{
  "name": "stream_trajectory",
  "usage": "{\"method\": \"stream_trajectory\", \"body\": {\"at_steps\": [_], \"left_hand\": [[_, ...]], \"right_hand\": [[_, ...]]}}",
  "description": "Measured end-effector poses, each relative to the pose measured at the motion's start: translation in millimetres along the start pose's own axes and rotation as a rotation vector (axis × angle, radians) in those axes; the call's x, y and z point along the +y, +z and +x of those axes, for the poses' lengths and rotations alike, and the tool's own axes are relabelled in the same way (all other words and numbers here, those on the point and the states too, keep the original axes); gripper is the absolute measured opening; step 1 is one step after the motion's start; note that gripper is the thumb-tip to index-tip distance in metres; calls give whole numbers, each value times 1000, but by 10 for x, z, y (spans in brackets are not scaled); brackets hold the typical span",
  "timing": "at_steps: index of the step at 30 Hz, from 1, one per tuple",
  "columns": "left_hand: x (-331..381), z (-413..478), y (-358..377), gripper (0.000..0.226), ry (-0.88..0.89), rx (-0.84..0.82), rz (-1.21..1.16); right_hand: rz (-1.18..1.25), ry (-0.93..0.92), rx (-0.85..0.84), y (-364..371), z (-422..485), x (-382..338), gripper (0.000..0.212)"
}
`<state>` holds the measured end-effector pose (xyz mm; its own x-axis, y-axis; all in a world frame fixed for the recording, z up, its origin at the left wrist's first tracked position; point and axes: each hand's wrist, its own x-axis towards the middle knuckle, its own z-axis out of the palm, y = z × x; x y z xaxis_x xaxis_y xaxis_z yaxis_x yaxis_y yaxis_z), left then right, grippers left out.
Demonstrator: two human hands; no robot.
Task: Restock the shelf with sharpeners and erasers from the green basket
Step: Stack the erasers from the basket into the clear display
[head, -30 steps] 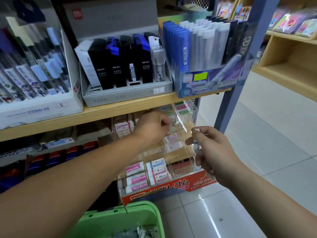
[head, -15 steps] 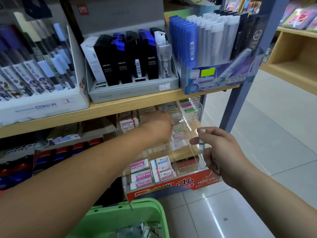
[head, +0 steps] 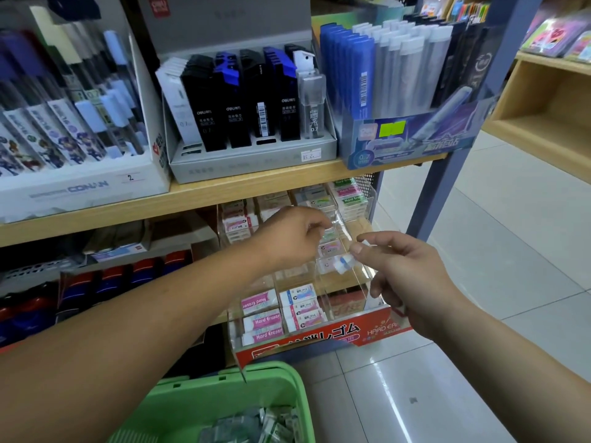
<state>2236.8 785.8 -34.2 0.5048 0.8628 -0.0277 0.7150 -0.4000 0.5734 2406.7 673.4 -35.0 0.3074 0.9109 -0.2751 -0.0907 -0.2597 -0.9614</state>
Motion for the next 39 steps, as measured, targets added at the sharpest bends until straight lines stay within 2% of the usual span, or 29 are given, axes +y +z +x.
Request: {"method": "stream_trajectory", "body": {"at_steps": [2, 4, 8, 10, 13, 17, 22, 23, 26, 28, 30, 35, 39], "left_hand": [[111, -150, -39, 20, -17, -29, -329], [177, -308, -77, 17, -37, -115, -488], [92, -479, -105, 28, -82, -141, -595], [12, -535, -152, 32, -132, -134, -618], [-104, -667, -250, 32, -158, -140, -609], [-248, -896, -341, 37, -206, -121, -610], [-417, -1096, -380, 19, -244, -108, -792], [-431, -1130, -385, 20, -249, -123, -852], [-469, -1204, -403, 43, -274, -138, -955], [-475, -1228, -420, 37, -306, -128, -977], [-483, -1248, -427, 32, -338, -145, -979], [-481, -1271, -441, 35, -364, -178, -1001], [-495, -1233, -426, 31, -387, -139, -986]], "right_hand": [[-10, -16, 0, 13, 9, 5, 23], [-9, -11, -8, 40, 2, 3, 29], [2, 109, -67, 103, 28, -31, 36], [161, 178, -123, 142, 36, -90, 33], [373, 190, -228, 199, 4, -200, 56], [293, 135, -341, 305, -1, -168, 72], [196, 75, -245, 377, 9, -34, 40], [150, 73, -216, 392, -2, -16, 36], [52, 63, -163, 448, -34, 10, 28], [54, 73, -158, 480, -61, 0, 23], [50, 90, -174, 500, -78, -2, 22], [-36, 80, -224, 517, -74, 44, 21], [-16, 82, -227, 489, -42, 41, 24]]}}
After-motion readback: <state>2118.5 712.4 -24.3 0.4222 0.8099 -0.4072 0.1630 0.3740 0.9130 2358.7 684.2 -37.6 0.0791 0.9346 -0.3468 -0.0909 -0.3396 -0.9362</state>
